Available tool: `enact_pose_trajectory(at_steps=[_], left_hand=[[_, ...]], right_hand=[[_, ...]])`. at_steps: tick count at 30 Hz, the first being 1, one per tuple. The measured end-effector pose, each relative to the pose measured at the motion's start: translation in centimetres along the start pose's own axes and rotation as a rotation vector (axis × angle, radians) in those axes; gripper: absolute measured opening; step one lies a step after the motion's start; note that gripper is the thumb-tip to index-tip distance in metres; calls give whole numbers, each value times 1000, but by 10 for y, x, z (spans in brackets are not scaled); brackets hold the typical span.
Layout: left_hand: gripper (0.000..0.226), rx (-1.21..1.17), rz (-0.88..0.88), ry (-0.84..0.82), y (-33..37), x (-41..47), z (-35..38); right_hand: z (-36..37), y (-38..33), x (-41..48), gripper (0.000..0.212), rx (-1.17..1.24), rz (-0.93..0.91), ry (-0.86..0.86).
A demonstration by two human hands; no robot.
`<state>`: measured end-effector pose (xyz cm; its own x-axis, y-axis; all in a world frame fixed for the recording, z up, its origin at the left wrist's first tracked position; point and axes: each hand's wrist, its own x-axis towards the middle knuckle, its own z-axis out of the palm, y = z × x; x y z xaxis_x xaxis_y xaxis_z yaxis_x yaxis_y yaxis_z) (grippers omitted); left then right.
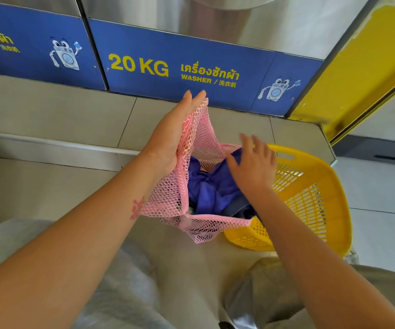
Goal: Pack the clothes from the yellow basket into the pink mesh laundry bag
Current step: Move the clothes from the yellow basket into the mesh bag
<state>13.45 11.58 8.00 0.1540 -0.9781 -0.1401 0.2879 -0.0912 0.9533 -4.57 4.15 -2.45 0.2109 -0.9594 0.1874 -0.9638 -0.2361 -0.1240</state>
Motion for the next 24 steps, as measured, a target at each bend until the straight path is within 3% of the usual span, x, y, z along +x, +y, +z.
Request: enact_pose_trajectory(at_steps=[2,4,5,8,11,14,17,20,22,24], left_hand=[[37,7,-17,13,-1,-1,3],[33,1,-35,12,-1,-4,6],[34,-2,-41,16,-1,-5,7],[38,7,-47,31,-1,-4,6],[39,21,-46,26,-1,-3,6],[40,-7,-21,17,-2,-5,4],[39,-14,-11,32,0,-6,1],[38,29,-5,39,0,-5,-1],[37,44,-9,33,0,-6,-2],[32,37,-12,35,-1,-6,-3]], right_hand=[[-5,23,3,80,120,315,-205],[-6,36,0,76,168,429,-353],[-6,38,-3,66,145,401,-344],[-9,23,-10,39,104,220,-111],[-16,-7,-13,32,241,-65,28],[-12,-37,-19,29,349,-389,-101],[9,-59,-34,45,340,-419,-423],[32,-65,-41,56,100,-476,-691],[31,-64,-37,57,75,-477,-713],[22,-61,-29,58,149,-472,-617]])
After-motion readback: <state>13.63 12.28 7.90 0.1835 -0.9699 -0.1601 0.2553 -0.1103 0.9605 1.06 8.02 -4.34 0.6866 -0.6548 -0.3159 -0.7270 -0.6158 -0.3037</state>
